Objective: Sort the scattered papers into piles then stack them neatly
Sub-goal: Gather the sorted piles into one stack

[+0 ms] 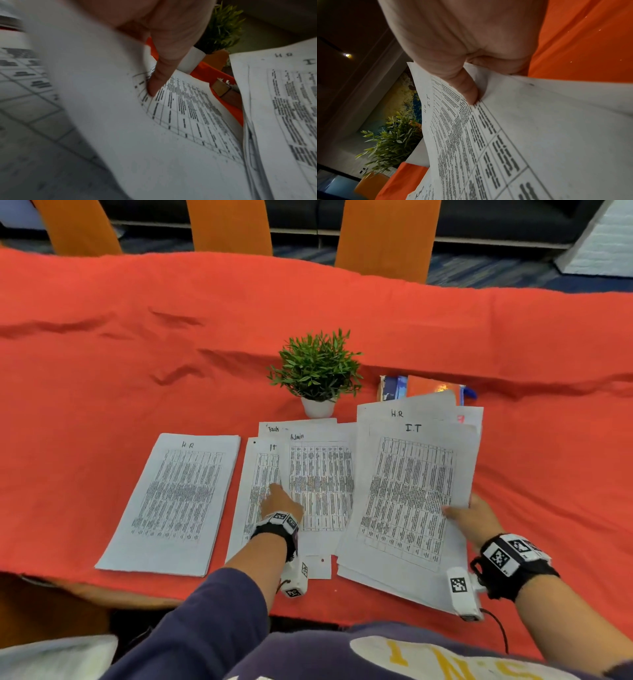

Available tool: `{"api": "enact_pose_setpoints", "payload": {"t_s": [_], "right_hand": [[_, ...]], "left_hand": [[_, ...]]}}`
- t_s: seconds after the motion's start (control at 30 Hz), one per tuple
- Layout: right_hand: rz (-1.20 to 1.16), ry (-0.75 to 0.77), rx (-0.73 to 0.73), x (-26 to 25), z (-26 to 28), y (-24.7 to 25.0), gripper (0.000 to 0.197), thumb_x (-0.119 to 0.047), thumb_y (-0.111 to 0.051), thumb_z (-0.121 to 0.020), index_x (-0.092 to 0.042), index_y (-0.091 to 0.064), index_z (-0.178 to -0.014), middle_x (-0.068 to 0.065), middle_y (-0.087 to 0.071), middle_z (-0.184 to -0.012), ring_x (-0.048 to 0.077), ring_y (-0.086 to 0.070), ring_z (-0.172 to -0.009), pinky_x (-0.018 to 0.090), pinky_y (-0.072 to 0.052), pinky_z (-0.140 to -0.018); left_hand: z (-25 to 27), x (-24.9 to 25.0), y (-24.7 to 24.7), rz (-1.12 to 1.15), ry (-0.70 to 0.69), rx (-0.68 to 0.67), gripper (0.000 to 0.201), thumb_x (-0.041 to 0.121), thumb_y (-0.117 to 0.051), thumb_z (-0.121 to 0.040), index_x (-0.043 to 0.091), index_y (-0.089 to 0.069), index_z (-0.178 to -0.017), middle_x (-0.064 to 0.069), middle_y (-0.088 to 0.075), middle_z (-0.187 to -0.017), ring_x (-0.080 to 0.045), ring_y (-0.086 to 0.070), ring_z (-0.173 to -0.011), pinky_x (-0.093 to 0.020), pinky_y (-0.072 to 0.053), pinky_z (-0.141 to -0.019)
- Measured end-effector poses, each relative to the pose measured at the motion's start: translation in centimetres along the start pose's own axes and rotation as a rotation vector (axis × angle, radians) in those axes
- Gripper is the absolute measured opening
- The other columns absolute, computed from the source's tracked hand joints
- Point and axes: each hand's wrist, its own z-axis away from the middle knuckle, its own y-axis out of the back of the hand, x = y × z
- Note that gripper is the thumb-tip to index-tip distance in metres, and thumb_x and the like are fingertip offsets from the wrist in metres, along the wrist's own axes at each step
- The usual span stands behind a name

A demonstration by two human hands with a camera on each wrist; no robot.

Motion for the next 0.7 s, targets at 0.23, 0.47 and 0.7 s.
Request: {"api": "enact_pose_setpoints", "payload": {"t_s": [0.23, 0.47, 0.7], "right_hand": [[-0.008, -0.012, -0.005, 0.4, -0.5, 0.0, 0.041, 0.004, -0.059, -0.085, -0.009, -0.056, -0.123, 0.014, -0.065, -0.117, 0.032, -0.062, -0.106, 0.051, -0.047, -0.098], [-0.058, -0.023, -0.015, 0.1, -0.3, -1.0, 0.04, 0.006, -0.058, -0.085, -0.009, -0.056, -0.122, 0.014, -0.064, -0.117, 0.031, -0.062, -0.103, 0.047, -0.048, -0.096], [-0.087, -0.03, -0.002, -0.2, 0.3, -1.2, 0.039, 0.008, -0.056, -0.086, -0.008, -0.056, -0.122, 0.011, -0.064, -0.113, 0.028, -0.061, -0.097, 0.04, -0.047, -0.088]], "left_hand": [[-0.1, -1.0, 2.7, -0.221, -0.042, 0.146, 0.037, 0.038, -0.041, -0.091, 0.015, -0.061, -0.112, -0.014, -0.056, -0.12, -0.031, -0.049, -0.112, -0.041, -0.045, -0.095], [-0.4, -3.2, 4.3, -0.361, 0.084, 0.068, 0.05, 0.04, -0.045, -0.092, 0.019, -0.044, -0.137, -0.017, -0.032, -0.146, -0.033, -0.026, -0.135, -0.042, -0.027, -0.111], [0.0, -2.8, 4.5, -0.24, -0.018, 0.118, 0.037, 0.019, -0.054, -0.086, 0.005, -0.056, -0.12, -0.017, -0.047, -0.121, -0.032, -0.051, -0.109, -0.038, -0.049, -0.09]]}}
